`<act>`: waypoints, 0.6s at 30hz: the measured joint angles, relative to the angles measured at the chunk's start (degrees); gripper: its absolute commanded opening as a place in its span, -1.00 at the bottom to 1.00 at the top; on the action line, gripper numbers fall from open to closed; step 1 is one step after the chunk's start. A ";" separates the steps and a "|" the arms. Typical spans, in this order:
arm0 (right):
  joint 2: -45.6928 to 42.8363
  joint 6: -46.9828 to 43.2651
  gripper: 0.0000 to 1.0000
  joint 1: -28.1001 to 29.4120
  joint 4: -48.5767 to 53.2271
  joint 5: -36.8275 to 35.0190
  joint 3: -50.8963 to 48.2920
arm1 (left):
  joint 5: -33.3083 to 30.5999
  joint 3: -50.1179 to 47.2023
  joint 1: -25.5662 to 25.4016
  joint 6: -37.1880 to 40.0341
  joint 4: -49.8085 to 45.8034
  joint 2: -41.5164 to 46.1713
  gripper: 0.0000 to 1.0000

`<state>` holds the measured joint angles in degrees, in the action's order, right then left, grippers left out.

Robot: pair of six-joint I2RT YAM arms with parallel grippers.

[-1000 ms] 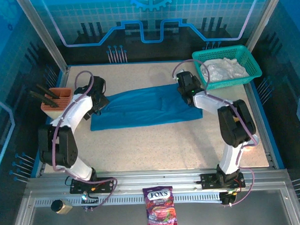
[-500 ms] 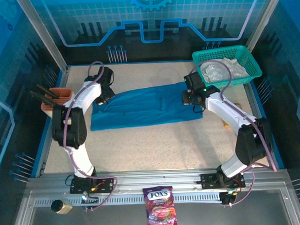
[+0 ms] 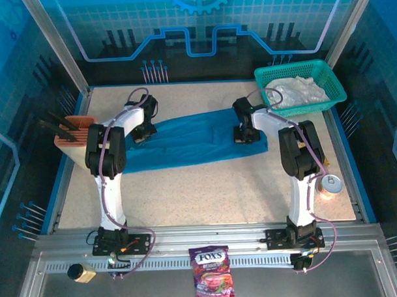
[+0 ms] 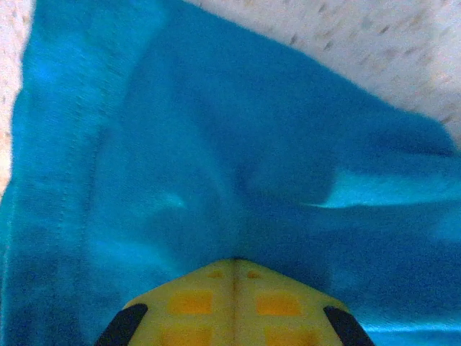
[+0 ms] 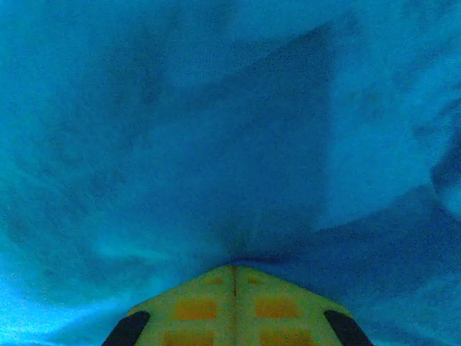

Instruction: Fold and stack the t-shirts

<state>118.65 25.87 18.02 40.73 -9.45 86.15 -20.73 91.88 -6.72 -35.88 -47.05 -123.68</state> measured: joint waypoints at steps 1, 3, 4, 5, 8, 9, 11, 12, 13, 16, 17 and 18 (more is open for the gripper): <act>1.36 -0.22 -1.00 -0.52 0.07 0.26 1.66 | -0.48 -0.92 -0.02 -0.07 0.42 0.15 -1.00; 3.50 -0.59 -1.00 -1.31 1.29 0.98 5.01 | -0.44 -2.80 -0.09 -0.13 1.62 1.40 -1.00; 4.55 -0.90 -1.00 -1.64 1.75 1.20 6.67 | -0.46 -3.87 -0.11 -0.15 2.19 2.08 -1.00; 5.38 -1.07 -1.00 -1.88 2.21 1.40 7.98 | -0.44 -4.72 -0.11 -0.17 2.49 2.64 -1.00; 8.72 -2.21 -1.00 -2.36 4.11 2.05 13.55 | -0.13 -7.82 -0.11 -0.22 3.50 4.59 -1.00; 10.16 -2.71 -1.00 -2.51 4.87 2.27 15.91 | 0.17 -9.14 -0.11 -0.42 4.02 5.46 -1.00; 12.94 -3.48 -1.00 -2.71 6.64 2.51 20.59 | 1.09 -12.39 -0.20 -1.20 5.35 7.65 -1.00; 14.49 -3.91 -1.00 -2.78 7.45 2.62 23.28 | 1.62 -14.47 -0.24 -1.57 5.92 9.11 -1.00; 16.17 -4.42 -1.00 -2.82 8.28 2.73 26.18 | 2.12 -16.59 -0.44 -1.81 6.49 10.56 -1.00; 21.33 -5.57 -1.00 -2.84 10.97 3.58 35.21 | 3.28 -22.82 -1.77 -3.23 7.93 15.10 -1.00; 22.84 -5.81 -1.00 -2.84 11.63 3.91 37.88 | 3.54 -24.59 -2.38 -3.72 8.22 16.37 -1.00; 24.59 -6.05 -1.00 -2.84 12.44 4.17 40.89 | 3.98 -26.62 -3.39 -4.44 8.41 17.99 -1.00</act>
<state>143.24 19.81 15.18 53.17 -5.28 127.04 -16.75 65.25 -10.11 -40.32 -38.63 -105.69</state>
